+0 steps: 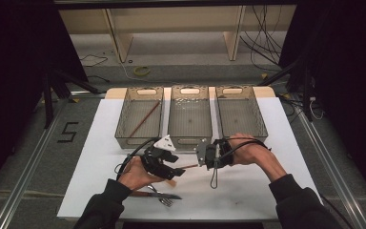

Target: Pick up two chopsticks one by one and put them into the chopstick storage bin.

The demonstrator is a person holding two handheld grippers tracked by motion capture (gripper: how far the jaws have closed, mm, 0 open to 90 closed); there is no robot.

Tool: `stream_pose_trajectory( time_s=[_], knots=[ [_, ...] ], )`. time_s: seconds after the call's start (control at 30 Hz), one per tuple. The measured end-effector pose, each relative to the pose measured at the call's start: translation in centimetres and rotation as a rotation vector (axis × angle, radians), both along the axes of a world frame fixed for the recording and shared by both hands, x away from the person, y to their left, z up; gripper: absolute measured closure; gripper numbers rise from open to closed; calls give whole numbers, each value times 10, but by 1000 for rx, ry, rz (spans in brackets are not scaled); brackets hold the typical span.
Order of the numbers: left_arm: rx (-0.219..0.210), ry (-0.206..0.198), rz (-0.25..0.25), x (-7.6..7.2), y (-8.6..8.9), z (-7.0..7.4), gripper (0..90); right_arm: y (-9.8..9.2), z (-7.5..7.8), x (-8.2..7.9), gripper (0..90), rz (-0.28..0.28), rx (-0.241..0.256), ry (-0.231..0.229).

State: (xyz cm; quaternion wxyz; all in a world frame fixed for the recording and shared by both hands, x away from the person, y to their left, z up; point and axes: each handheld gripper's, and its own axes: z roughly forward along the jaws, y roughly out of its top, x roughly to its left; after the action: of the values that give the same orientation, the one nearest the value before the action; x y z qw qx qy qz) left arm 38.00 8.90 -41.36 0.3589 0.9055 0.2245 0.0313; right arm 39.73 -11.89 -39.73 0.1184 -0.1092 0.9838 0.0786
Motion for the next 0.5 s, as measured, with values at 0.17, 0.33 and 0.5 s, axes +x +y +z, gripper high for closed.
stream_pose_trajectory(
  time_s=[0.17, 0.33, 0.5],
  knots=[
    [25, 20, -16, 2, -5, -1, 537, 2, 1, -2, 849, 3, -4, -3],
    [39, 28, -33, 3, -8, -3, 603, 3, 0, -2, 849, 8, -6, -6],
    [51, 34, -47, 3, -10, -4, 680, 4, 0, -2, 849, 25, -11, -14]
  ],
)
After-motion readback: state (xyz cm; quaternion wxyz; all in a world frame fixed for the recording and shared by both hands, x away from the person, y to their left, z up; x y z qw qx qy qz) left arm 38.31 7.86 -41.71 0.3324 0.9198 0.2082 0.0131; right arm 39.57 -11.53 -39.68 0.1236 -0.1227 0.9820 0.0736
